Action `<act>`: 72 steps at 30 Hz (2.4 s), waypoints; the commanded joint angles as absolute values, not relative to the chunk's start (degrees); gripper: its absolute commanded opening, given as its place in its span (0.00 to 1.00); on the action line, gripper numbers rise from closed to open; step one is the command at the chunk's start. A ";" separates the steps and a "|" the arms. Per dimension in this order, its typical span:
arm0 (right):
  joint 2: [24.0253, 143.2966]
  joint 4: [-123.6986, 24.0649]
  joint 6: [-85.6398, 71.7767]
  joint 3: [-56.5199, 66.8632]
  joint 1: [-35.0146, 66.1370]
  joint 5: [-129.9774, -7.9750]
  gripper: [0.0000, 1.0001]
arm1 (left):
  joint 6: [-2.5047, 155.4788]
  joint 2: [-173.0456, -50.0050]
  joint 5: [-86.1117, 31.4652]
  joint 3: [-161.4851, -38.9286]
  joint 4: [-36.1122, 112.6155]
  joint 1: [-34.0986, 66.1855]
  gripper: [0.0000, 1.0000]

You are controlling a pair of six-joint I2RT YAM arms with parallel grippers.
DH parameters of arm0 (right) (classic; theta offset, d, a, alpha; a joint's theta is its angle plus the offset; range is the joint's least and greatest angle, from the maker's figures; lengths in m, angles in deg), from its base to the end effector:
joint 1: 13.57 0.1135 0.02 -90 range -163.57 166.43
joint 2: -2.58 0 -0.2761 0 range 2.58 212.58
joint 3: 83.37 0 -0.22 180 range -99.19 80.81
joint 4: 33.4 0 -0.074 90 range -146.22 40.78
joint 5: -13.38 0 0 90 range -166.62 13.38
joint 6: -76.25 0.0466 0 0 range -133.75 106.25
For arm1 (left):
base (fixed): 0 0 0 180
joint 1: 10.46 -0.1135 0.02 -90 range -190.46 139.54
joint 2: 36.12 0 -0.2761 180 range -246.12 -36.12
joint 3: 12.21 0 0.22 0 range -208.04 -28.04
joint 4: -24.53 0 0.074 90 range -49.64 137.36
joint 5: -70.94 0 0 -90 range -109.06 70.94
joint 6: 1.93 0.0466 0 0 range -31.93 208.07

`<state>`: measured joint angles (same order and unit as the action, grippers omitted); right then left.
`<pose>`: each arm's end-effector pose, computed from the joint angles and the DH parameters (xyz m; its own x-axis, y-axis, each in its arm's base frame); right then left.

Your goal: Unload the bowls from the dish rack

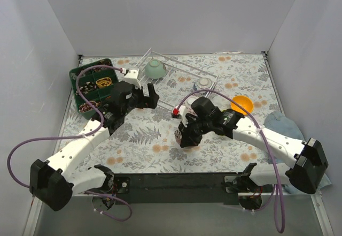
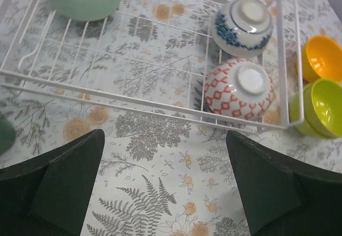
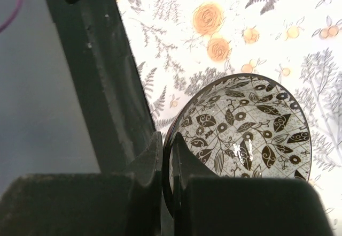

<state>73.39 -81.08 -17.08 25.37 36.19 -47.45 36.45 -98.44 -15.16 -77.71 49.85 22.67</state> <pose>0.1294 0.1880 0.2918 -0.4223 -0.5775 -0.6987 -0.9064 0.2783 0.3177 0.1885 -0.1192 0.3248 -0.5820 -0.5541 -0.5952 0.0584 0.7016 -0.7102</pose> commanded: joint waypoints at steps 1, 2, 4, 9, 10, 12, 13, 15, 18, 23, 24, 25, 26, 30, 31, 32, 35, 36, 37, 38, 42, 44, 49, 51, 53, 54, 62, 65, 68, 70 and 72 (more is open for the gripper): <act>74.56 -70.68 -15.15 24.91 42.32 -63.30 0.01 | 22.87 -102.29 -16.86 -84.01 58.87 14.00 0.98; 75.61 -69.88 -15.24 24.99 44.59 -65.35 0.01 | 20.68 -103.43 -17.13 -86.37 60.21 12.93 0.98; 76.84 -66.55 -15.77 25.34 46.72 -71.32 0.01 | 18.82 -105.98 -17.92 -88.23 63.45 11.35 0.98; 80.88 -60.04 -17.17 27.19 52.26 -82.39 0.01 | 16.44 -108.98 -18.62 -92.10 67.60 9.76 0.98; 81.33 -57.86 -17.43 27.71 52.87 -84.07 0.01 | 16.17 -109.24 -18.71 -92.37 68.12 9.76 0.98; 82.99 -55.82 -17.79 29.12 54.72 -87.15 0.01 | 16.08 -109.42 -18.80 -92.64 68.39 9.67 0.98; 83.61 -54.77 -18.14 29.47 55.25 -89.95 0.01 | 16.08 -109.59 -18.71 -93.07 68.65 9.67 0.98; 85.54 -52.39 -18.32 30.00 56.65 -92.60 0.01 | 16.17 -109.68 -18.45 -93.43 69.01 9.76 0.98; 87.57 -48.27 -18.76 31.49 58.76 -96.46 0.01 | 16.26 -109.95 -18.71 -94.04 69.27 9.76 0.98; 90.29 -45.35 -18.41 33.52 61.40 -99.12 0.11 | 16.87 -110.39 -18.97 -95.27 69.10 9.76 0.98; 90.38 -45.35 -18.14 33.69 61.58 -98.77 0.15 | 16.96 -110.56 -20.80 -95.27 69.18 9.76 0.98; 90.30 -45.35 -18.05 33.87 61.67 -98.24 0.25 | 16.96 -110.82 -21.08 -95.54 69.10 9.76 0.98; 90.12 -45.35 -17.97 34.05 61.76 -97.63 0.31 | 17.14 -110.91 -21.61 -95.80 69.01 9.76 0.98; 87.84 -46.67 -16.74 33.96 61.84 -97.10 0.60 | 17.31 -111.79 -23.80 -96.68 68.83 9.67 0.98; 86.79 -47.28 -16.56 33.87 61.84 -97.01 0.66 | 17.31 -112.23 -24.07 -96.85 68.66 9.76 0.98; 86.26 -47.90 -16.30 33.61 61.84 -96.83 0.70 | 17.31 -112.41 -24.42 -97.12 68.57 9.76 0.98; 83.71 -50.61 -15.24 32.21 61.84 -97.01 0.80 | 17.23 -113.37 -26.70 -98.00 68.04 10.02 0.98; 83.01 -51.24 -14.98 31.42 61.84 -97.96 0.83 | 17.23 -113.64 -27.23 -98.52 67.95 10.11 0.98; 81.52 -52.55 -14.45 30.89 61.84 -98.76 0.88 | 17.23 -114.51 -28.19 -98.79 67.87 10.55 0.98; 80.98 -53.61 -14.19 30.19 61.76 -99.55 0.90 | 17.23 -115.04 -28.64 -99.14 67.78 10.72 0.98; 79.66 -59.23 -11.99 25.97 59.74 -100.79 0.98 | 16.96 -117.50 -29.52 -100.63 66.99 12.22 0.98; 78.52 -61.69 -10.33 24.21 57.46 -99.91 0.99 | 16.88 -119.16 -29.43 -101.86 66.64 13.45 0.98; 73.09 -65.30 -6.55 22.45 49.83 -96.84 0.99 | 17.67 -122.86 -29.26 -104.67 66.72 17.04 0.98; 71.23 -67.40 -4.27 22.27 46.83 -95.96 0.99 | 18.10 -124.87 -29.08 -105.82 66.81 18.45 0.98; 68.25 -68.81 -2.68 22.79 42.17 -95.69 0.99 | 18.45 -126.46 -29.34 -107.30 66.99 20.48 0.98; 67.28 -69.87 -1.37 23.15 40.76 -95.78 0.99 | 18.63 -127.95 -29.52 -107.75 67.16 21.96 0.98; 57.78 -72.95 1.19 28.59 30.21 -94.73 0.98 | 21.36 -137.10 -26.45 -114.95 71.55 27.16 0.98; 55.41 -73.30 1.90 30.53 28.80 -93.93 0.98 | 22.06 -139.99 -24.43 -117.42 73.22 28.39 0.95; 54.09 -73.74 2.34 31.67 27.92 -93.58 0.98 | 22.24 -142.28 -23.20 -119.00 73.66 29.44 0.89; 53.56 -74.01 2.25 31.94 27.39 -93.58 0.98 | 22.41 -143.25 -22.14 -119.62 73.58 30.15 0.85; 53.03 -74.27 1.90 32.11 27.13 -93.49 0.98 | 22.50 -144.57 -20.91 -119.97 73.58 30.67 0.78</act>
<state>54.83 -74.28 1.21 31.66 27.86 -94.20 21.22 -143.78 -24.38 -117.33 72.26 29.64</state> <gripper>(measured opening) 0.981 0.816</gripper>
